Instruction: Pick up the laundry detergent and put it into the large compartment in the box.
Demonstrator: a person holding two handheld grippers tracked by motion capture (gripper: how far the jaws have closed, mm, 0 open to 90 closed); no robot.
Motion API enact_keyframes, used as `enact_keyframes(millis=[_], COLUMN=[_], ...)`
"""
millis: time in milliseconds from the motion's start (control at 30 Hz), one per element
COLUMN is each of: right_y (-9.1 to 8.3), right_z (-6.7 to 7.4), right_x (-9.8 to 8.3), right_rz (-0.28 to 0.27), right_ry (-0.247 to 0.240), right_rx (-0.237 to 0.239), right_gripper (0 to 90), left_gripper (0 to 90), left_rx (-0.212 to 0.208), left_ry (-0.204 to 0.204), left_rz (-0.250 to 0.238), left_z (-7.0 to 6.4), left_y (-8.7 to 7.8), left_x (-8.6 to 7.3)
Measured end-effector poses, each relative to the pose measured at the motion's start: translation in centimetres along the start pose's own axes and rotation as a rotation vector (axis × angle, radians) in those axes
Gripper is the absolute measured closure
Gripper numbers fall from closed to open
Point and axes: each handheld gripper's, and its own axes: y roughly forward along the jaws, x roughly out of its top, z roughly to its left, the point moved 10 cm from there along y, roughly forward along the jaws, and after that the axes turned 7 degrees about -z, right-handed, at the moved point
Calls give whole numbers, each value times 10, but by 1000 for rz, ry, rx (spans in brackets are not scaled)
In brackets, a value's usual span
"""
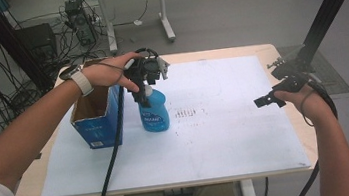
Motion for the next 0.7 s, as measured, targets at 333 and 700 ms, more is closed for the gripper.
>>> enact_keyframes(millis=[333, 700], right_y=[1, 1], right_z=[0, 0], right_x=[1, 2], right_rz=[2, 2], right_ry=[2, -2], right_rx=[1, 0], right_gripper=[67, 67], left_gripper=[85, 85], left_rx=[0, -1], left_ry=[1, 0], left_rz=[-6, -13], left_z=[1, 0], left_y=[0, 0], left_x=[-1, 0])
